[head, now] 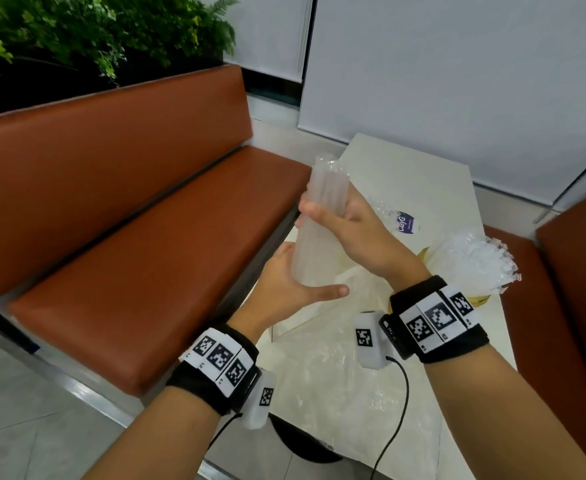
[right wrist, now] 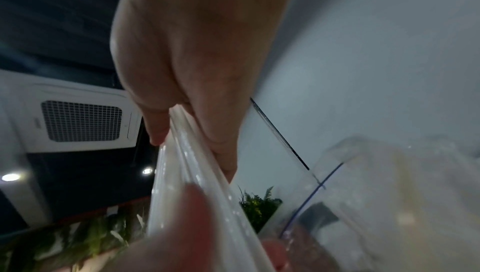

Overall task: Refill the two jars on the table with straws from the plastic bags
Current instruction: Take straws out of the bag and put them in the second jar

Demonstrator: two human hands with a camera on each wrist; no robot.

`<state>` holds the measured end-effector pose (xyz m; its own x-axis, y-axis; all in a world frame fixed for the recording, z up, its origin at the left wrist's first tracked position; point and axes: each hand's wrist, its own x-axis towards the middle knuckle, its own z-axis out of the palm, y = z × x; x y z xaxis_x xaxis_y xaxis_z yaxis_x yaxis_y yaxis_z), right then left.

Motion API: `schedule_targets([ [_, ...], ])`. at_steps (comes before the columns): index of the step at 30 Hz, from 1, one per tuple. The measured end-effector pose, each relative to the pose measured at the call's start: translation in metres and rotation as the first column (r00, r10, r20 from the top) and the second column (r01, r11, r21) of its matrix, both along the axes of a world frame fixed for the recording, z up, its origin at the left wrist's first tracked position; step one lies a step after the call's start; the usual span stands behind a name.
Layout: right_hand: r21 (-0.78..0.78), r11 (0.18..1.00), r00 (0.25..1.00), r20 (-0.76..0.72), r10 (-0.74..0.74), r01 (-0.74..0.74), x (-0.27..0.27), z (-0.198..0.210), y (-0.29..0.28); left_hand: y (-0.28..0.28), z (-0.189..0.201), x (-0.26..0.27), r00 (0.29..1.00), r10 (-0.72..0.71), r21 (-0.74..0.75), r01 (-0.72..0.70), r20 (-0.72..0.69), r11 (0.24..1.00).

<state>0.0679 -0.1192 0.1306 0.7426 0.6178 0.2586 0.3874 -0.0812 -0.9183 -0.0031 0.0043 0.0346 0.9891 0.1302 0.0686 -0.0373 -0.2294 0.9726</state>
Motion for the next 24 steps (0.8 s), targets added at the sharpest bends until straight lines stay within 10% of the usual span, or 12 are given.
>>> schedule_targets([
  [12,0.060,0.955,0.943,-0.190,-0.274,0.289,-0.012,-0.038,0.034,-0.013,-0.009,0.019,0.982,0.182,-0.074,-0.179,0.046,0.981],
  [24,0.532,0.755,0.898,-0.023,-0.439,0.383,0.093,0.072,-0.001,0.008,-0.026,0.017,0.980,0.196,0.007,-0.197,0.033,0.980],
])
